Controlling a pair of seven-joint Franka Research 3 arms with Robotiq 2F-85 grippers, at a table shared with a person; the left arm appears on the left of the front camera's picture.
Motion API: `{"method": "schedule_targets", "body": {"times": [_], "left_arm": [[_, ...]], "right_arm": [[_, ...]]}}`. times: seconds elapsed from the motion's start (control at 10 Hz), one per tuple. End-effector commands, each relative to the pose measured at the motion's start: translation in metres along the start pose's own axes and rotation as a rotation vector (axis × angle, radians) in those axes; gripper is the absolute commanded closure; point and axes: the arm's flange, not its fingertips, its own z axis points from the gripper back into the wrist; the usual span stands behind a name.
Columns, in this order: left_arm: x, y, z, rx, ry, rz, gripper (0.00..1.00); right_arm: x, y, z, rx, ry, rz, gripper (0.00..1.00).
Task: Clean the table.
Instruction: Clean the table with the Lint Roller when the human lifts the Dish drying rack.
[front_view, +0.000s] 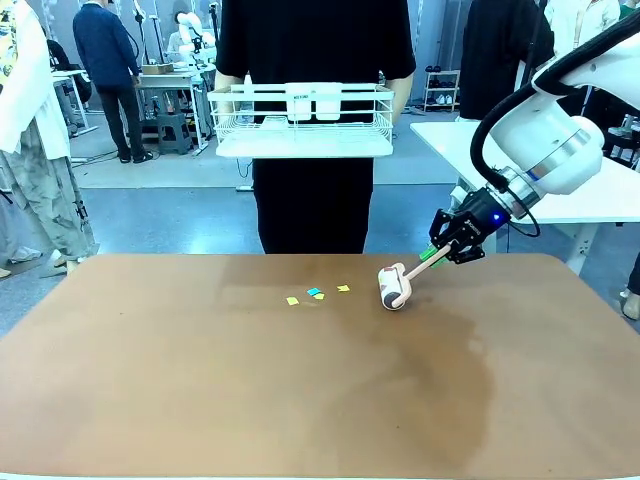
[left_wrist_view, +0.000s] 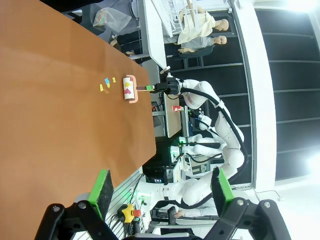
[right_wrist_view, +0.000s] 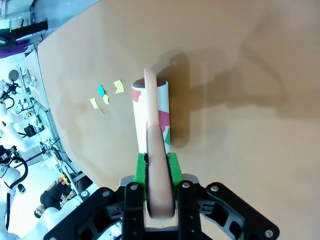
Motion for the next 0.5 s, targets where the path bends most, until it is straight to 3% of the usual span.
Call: {"method": "schedule_targets", "body": {"times": [0.0,0.4], "left_arm": [[-0.002,-0.001,0.002,-0.010,-0.006,-0.004,0.00],[-0.002,-0.001,0.002,-0.010,-0.006,-0.004,0.00]], "right_arm": [[0.003,0.006,-0.024,-0.017,0.012,0.005,0.79],[0.016,0.024,-0.072,-0.043,0.013,-0.023,0.79]]}}
